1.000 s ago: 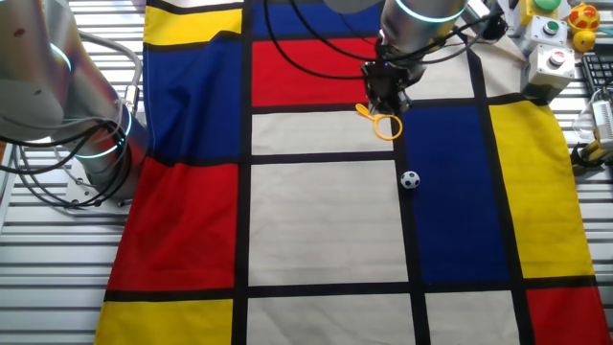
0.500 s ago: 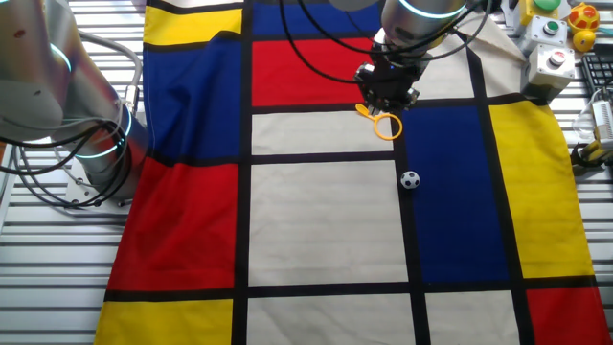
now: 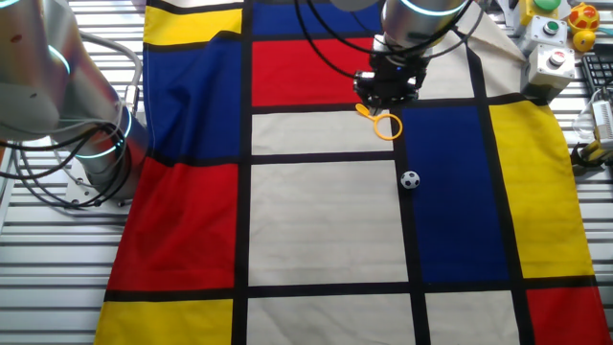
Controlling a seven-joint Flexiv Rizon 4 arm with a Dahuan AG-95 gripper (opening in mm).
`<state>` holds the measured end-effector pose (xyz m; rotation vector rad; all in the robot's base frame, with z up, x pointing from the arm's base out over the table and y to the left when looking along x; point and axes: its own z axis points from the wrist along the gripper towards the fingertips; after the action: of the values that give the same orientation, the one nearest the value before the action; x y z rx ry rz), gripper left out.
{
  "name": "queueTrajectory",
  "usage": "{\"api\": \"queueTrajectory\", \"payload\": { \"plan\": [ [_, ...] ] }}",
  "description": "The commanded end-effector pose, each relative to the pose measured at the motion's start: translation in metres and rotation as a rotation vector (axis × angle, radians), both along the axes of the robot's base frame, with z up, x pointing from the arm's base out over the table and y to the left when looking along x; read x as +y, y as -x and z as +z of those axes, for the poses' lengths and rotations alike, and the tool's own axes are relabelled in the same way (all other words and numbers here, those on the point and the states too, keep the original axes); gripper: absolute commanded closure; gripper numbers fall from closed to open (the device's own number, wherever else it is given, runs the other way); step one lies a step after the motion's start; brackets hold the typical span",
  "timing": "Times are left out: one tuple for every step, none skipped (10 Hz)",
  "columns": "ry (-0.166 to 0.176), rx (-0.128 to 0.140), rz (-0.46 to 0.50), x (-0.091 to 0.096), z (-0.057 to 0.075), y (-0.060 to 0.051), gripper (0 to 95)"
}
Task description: Attach the bubble ring to the ball
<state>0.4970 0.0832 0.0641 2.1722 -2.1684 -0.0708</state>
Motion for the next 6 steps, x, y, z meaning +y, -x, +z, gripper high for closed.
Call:
{"api": "queueTrajectory", "payload": {
  "plan": [
    [-0.005,-0.001,0.327,0.0004,0.0001,0.0002,95.0],
    [-0.005,-0.002,0.34,0.0004,0.0001,0.0002,95.0],
    [-0.005,-0.002,0.347,0.0004,0.0001,0.0002,95.0],
    [-0.008,-0.004,0.371,0.0004,0.0001,0.0002,95.0],
    [-0.017,-0.005,0.401,0.0004,0.0001,0.0002,95.0],
    [-0.024,-0.004,0.42,0.0004,0.0001,0.0002,95.0]
  ]
}}
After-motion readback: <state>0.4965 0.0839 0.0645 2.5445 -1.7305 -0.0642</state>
